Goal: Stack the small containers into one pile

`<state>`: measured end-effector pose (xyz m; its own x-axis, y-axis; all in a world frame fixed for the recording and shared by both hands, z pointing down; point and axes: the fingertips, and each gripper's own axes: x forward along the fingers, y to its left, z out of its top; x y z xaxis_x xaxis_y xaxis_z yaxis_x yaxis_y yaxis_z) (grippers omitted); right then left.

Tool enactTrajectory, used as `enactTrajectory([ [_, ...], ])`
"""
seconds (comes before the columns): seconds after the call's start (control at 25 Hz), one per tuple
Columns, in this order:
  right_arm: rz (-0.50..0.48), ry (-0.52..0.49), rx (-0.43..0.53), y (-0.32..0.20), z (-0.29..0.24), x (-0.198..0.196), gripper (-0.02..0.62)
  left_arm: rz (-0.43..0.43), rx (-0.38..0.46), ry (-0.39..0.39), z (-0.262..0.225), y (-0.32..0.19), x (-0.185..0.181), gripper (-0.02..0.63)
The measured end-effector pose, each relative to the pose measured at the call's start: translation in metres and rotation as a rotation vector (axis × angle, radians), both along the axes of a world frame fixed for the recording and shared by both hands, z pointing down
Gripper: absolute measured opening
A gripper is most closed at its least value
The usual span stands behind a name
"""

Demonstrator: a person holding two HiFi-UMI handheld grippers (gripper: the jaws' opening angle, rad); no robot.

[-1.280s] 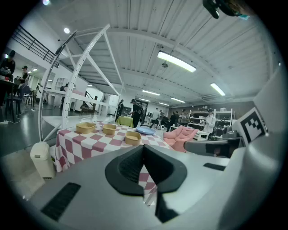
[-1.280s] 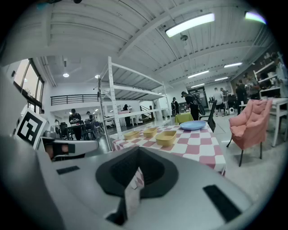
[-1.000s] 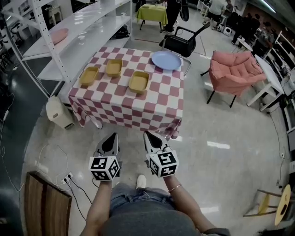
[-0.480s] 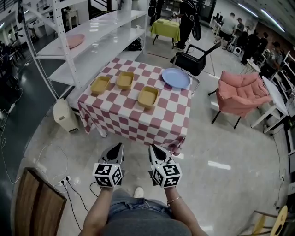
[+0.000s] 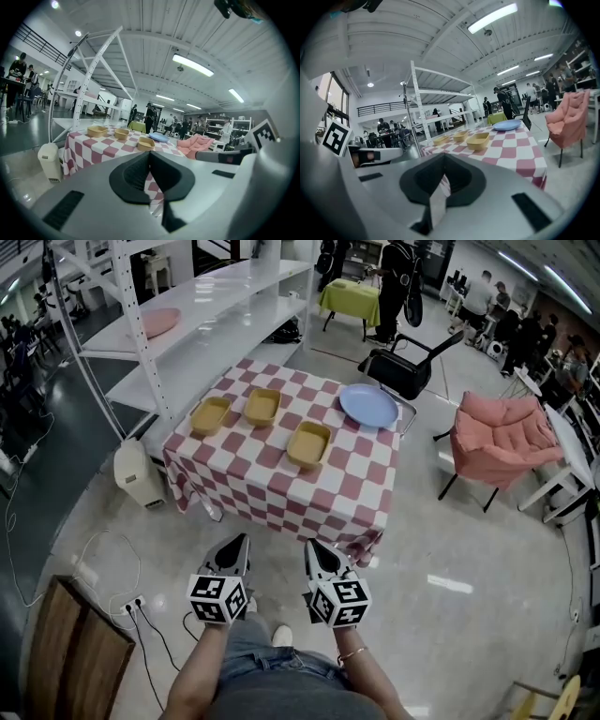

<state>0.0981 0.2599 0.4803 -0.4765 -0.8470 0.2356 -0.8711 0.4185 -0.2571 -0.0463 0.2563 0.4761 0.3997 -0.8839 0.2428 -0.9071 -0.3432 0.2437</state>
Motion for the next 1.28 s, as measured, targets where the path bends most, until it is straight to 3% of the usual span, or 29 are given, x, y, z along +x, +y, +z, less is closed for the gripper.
enactTrajectory([
  [0.28,0.002,-0.003,-0.020,-0.037,0.006,-0.002,0.011,-0.007,-0.018,-0.013,0.009,-0.037,-0.009,0.017],
  [0.64,0.060,0.001,-0.043,-0.120,0.015,-0.007,0.011,-0.019,-0.043,-0.018,0.021,-0.134,-0.037,0.017],
  [0.96,0.145,0.049,-0.045,-0.208,0.020,-0.007,0.010,0.107,-0.072,-0.034,0.031,-0.229,-0.031,0.017],
  [1.28,0.324,0.060,-0.085,-0.253,0.030,0.013,0.010,0.235,-0.120,-0.030,0.043,-0.296,-0.019,0.020],
])
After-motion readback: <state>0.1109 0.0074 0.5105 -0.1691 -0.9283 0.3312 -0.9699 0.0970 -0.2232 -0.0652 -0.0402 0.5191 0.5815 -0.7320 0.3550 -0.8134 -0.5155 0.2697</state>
